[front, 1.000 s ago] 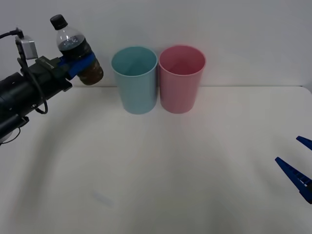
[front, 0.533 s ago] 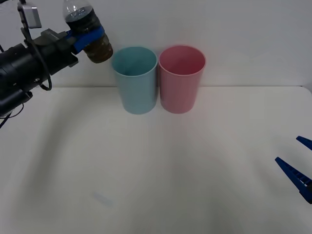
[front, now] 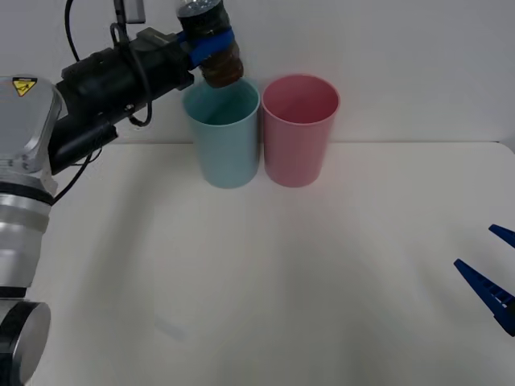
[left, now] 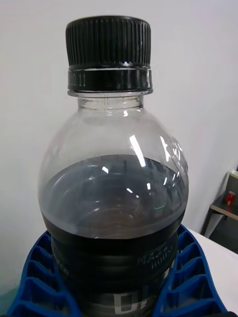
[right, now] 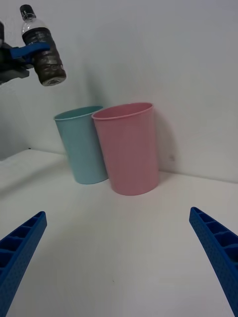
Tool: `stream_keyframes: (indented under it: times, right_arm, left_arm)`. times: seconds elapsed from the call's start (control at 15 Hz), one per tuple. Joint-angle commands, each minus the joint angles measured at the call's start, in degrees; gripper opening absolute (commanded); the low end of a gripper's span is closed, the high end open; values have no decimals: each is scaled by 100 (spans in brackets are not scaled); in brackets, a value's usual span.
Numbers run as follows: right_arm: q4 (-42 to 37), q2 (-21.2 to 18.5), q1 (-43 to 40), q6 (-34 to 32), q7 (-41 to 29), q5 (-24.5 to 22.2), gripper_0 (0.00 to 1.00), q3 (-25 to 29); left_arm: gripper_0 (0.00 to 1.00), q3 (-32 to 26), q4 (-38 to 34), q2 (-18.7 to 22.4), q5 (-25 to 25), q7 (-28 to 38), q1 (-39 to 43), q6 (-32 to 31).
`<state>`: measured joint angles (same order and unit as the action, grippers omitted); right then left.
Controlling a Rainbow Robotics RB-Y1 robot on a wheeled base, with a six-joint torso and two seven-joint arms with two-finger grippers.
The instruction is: Grasp the object on the table and drop it into the matching bin: aluminum can to the light blue bin, PET bottle to the pink bin.
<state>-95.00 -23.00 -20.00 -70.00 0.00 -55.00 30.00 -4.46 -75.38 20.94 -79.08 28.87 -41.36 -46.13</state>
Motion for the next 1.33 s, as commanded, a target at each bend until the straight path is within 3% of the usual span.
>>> stream_keyframes:
  times: [0.07, 0.4, 0.6, 1.0, 1.33]
  right_arm:
    - [0, 0, 0, 0, 0, 0, 100, 0]
    - [0, 0, 0, 0, 0, 0, 100, 0]
    - [0, 0, 0, 0, 0, 0, 100, 0]
    - [0, 0, 0, 0, 0, 0, 100, 0]
    - [0, 0, 0, 0, 0, 0, 100, 0]
  left_arm:
    - [1, 103, 735, -222, -407, -109, -671, -1]
    - [1, 507, 2501, -336, -521, -698, -2016, -1]
    - [2, 657, 3108, -494, -530, -769, -2499, 78]
    - [2, 1035, 3178, -890, -539, -962, -2666, 781]
    - [2, 1325, 3178, -977, -521, -971, -2745, 1352]
